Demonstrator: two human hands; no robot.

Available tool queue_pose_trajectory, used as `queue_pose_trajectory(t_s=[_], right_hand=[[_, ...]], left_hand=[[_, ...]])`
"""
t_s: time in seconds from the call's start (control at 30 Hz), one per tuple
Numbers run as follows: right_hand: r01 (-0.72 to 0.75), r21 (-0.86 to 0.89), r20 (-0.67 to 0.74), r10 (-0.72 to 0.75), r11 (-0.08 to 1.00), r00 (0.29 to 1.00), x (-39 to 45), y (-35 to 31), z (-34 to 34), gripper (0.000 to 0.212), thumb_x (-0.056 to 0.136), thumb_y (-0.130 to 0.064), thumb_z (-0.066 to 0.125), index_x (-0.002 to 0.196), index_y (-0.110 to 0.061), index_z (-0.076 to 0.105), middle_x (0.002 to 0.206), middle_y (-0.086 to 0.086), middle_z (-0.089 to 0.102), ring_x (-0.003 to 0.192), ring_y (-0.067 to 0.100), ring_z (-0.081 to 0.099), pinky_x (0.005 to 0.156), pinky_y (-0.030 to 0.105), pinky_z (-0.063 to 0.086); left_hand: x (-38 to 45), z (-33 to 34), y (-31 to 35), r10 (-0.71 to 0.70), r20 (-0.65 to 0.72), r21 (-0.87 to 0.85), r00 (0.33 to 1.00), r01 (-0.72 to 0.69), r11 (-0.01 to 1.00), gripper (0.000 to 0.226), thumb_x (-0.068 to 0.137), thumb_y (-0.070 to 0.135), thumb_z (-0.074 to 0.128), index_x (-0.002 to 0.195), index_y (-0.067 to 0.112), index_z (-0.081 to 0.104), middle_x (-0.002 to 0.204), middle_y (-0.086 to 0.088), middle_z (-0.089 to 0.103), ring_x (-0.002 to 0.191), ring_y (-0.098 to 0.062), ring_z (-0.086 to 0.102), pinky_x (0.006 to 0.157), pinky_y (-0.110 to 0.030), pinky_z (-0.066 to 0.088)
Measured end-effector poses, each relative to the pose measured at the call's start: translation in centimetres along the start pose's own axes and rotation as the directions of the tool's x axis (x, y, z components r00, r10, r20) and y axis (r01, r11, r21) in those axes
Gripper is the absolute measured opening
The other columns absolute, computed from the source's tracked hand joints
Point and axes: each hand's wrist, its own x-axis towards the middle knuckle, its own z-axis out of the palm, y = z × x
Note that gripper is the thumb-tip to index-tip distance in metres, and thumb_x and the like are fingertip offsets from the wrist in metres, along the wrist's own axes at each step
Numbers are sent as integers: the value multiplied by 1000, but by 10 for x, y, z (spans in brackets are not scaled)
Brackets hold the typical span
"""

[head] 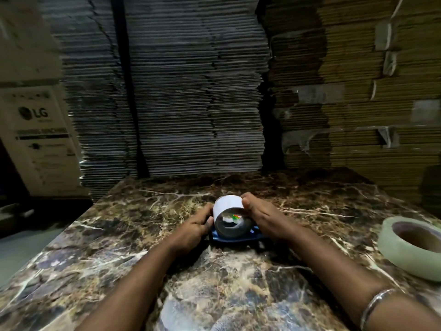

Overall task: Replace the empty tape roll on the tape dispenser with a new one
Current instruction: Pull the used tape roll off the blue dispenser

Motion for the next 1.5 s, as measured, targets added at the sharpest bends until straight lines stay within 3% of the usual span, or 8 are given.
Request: queue_pose_trajectory(t_s=[0.2,0.4,0.63,0.77,0.87,1.0,1.23,1.5], right_hand=[[-17,-24,-36,16,1000,999,-4,-3,1,52,92,-63,30,113,-22,55,99,-5,65,91,7,60,75,29,49],[-44,16,-96,45,999,994,-8,-2,4,40,84,-69,38,97,-35,54,77,-12,61,68,-2,55,61,21,41],[-61,7,-89,61,998,994,-16,-12,-1,30,94,-54,40,98,-29,56,73,-13,58,62,-9,52,56,11,37],[-47,-121,-108,34,992,994,-19,-16,-1,46,89,-67,43,122,-35,50,103,-12,64,91,-1,62,73,23,51],[-17,-374,-131,-35,927,991,-22,-23,0,66,74,-73,50,128,-36,44,116,-10,58,102,9,59,81,35,52],[-17,-685,-188,-154,728,970,-23,-39,9,56,70,-52,56,121,-29,47,110,-4,53,97,19,56,69,31,51],[-75,-832,-274,-290,550,917,-21,-46,29,48,57,-45,79,88,-15,59,84,4,54,66,21,55,43,29,42],[-119,-854,-296,-284,507,912,-21,-50,34,42,68,-49,76,92,-18,59,84,2,59,65,23,61,41,31,44]], left_hand=[[1,-2,-2,11,-76,-139,997,-21,990,28,92,15,47,114,15,65,118,-15,68,115,-33,62,99,-47,49],[0,-9,-2,66,-66,-5,996,-67,998,52,71,23,78,119,11,62,122,-11,68,116,-25,64,100,-44,49],[-4,-7,1,71,-63,-76,995,-76,994,45,74,13,73,117,4,62,118,-14,70,111,-27,66,90,-33,54],[-4,-7,1,61,-53,-71,997,-64,995,50,70,18,78,116,5,62,118,-15,70,112,-28,66,89,-32,53],[-7,-9,0,53,-46,5,998,-53,999,59,65,25,81,119,13,61,120,-13,69,114,-27,64,97,-40,52],[-13,-6,4,27,-57,167,998,-18,986,82,61,19,85,134,26,48,124,-5,64,115,-19,63,99,-42,52],[-12,0,2,42,-74,311,996,-17,950,93,57,25,90,137,34,43,118,2,68,107,-14,67,95,-40,54],[-11,0,3,31,-113,290,993,3,957,83,57,10,87,130,29,51,114,-5,69,104,-15,69,91,-36,57]])
